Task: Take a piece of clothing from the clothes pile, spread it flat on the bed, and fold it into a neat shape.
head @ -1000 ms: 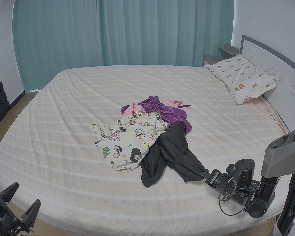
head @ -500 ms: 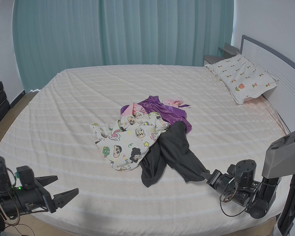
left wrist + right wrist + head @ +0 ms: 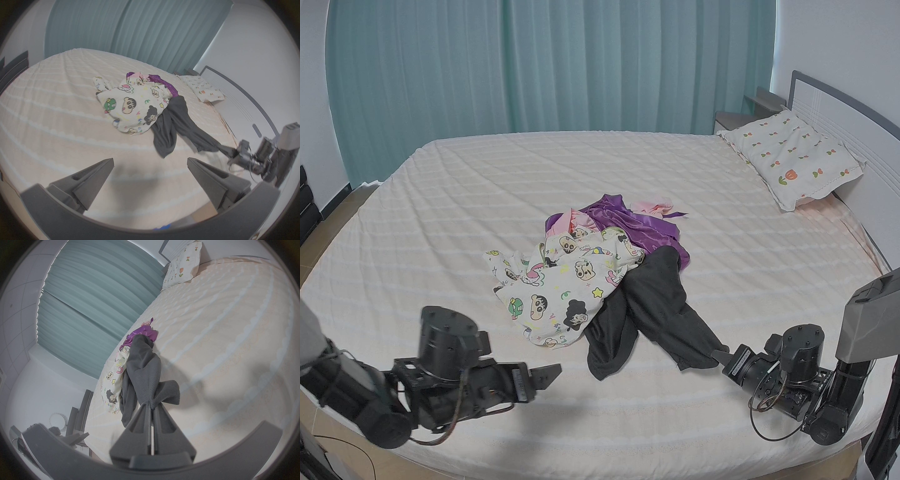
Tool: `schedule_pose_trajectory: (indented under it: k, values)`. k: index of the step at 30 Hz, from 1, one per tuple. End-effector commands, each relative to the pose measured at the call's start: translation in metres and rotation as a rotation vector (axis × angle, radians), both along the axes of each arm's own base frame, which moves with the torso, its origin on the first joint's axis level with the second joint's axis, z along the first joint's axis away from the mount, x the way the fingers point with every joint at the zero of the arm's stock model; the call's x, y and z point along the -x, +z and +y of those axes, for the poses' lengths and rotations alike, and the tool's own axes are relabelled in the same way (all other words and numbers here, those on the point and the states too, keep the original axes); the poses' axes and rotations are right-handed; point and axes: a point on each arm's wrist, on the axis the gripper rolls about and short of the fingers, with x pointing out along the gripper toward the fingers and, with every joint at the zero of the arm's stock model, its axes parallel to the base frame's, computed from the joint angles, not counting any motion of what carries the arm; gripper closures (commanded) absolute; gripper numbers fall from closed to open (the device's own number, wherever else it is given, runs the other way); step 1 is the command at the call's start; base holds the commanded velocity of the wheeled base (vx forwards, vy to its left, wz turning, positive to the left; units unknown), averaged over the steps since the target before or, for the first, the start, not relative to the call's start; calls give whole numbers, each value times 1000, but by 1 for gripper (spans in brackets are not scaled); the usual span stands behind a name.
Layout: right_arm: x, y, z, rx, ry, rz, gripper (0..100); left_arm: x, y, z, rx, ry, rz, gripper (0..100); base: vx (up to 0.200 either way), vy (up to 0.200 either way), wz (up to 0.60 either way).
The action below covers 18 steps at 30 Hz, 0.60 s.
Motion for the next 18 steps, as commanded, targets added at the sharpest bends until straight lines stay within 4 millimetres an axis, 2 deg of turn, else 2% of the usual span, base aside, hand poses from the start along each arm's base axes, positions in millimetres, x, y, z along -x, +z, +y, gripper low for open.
schedule_pose_trajectory:
  k: [1, 4, 10, 18]
  values:
    - [1, 2, -1, -6, 0, -10, 100, -25, -35, -53, -7, 21, 48, 0, 0, 0, 0]
    - [1, 2, -1, -4, 0, -8, 100, -32, -47, -71, -3, 43, 58, 0, 0, 0, 0]
    - [2, 1, 0, -5, 6, -6, 100, -52, -70, -91, -39, 110, 13, 0, 0, 0, 0]
    - [1, 1, 1, -5, 7, -4, 100, -67, -80, -102, -7, 118, -26, 0, 0, 0, 0]
